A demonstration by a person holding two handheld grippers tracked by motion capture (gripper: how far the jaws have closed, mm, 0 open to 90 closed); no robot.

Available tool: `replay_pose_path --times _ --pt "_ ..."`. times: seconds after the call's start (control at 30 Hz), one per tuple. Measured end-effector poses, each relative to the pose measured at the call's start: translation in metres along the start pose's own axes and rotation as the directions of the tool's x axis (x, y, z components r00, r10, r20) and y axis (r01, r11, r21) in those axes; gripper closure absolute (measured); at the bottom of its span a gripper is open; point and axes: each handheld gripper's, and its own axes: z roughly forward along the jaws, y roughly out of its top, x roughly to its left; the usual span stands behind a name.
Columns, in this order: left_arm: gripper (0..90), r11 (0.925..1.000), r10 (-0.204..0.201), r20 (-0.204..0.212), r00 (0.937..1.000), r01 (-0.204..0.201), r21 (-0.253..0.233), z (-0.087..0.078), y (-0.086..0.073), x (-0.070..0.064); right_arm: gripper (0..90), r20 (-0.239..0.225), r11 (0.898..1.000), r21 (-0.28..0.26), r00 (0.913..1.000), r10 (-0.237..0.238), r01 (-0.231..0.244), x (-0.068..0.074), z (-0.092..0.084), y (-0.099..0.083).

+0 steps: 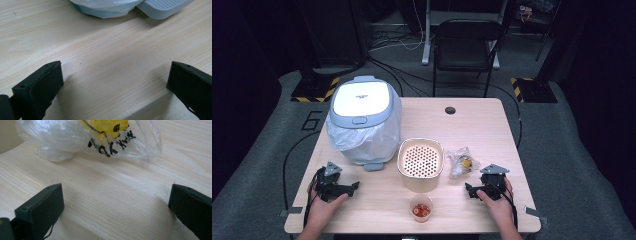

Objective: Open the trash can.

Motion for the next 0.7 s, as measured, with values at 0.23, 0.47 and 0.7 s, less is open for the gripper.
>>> replay_pose_path --times 0.23,0.47,0.7 --pt "0.0 1.0000 0.002 0.001 1.0000 -0.002 0.004 -0.0003 0.0002 0.0000 0.0 -0.008 1.000 -0.001 1.0000 -0.002 0.002 -0.0002 0.0002 0.0001" --pt "0.0 1.0000 0.003 -0.002 1.0000 -0.003 -0.001 0.0002 -0.0001 -0.0002 0.0 -0.018 1.000 -0.001 0.9998 -0.007 0.006 -0.0003 0.0003 0.0003" --pt "0.0 0.9998 0.019 0.007 0.9998 -0.019 0.011 -0.0013 -0.0005 -0.0013 0.0 -0.017 1.000 -0.005 0.9997 -0.018 0.018 -0.0008 0.0010 0.0005"
